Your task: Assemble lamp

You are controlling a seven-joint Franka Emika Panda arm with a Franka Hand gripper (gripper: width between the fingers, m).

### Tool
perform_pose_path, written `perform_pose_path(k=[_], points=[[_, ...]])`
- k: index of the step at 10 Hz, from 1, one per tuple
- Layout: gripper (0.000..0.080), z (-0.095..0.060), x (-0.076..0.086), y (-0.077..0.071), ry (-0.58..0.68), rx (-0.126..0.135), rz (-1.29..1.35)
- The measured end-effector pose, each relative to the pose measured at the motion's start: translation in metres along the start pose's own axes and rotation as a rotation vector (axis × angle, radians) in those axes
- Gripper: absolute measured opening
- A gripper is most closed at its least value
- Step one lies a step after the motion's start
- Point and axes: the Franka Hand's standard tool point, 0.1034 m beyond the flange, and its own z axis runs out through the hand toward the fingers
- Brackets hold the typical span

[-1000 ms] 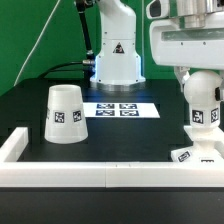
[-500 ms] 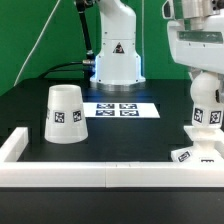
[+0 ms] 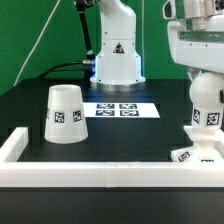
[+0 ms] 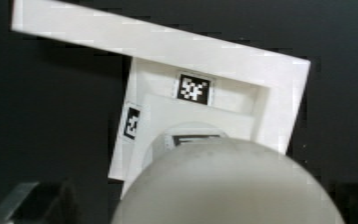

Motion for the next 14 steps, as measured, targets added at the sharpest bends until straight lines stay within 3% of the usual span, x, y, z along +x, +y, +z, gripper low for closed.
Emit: perform_pose_path(k=[2,8,9,12,14], points=[[0.0698,0.0014,0.0042,0.0009,0.008,-0.007,-0.335],[0.0698,0.0024,0.0054,0.0014,0.008,-0.011,-0.780],[0.0698,0.0008,0.0067,0.0000,0.037,-0.044,-1.006],[0.0698,-0.0027,0.0100,-0.0033,0.055,-0.096,-1.385],[0.0698,-0.0029,0.0118,-0.0035,0.052,-0.108,-1.539]])
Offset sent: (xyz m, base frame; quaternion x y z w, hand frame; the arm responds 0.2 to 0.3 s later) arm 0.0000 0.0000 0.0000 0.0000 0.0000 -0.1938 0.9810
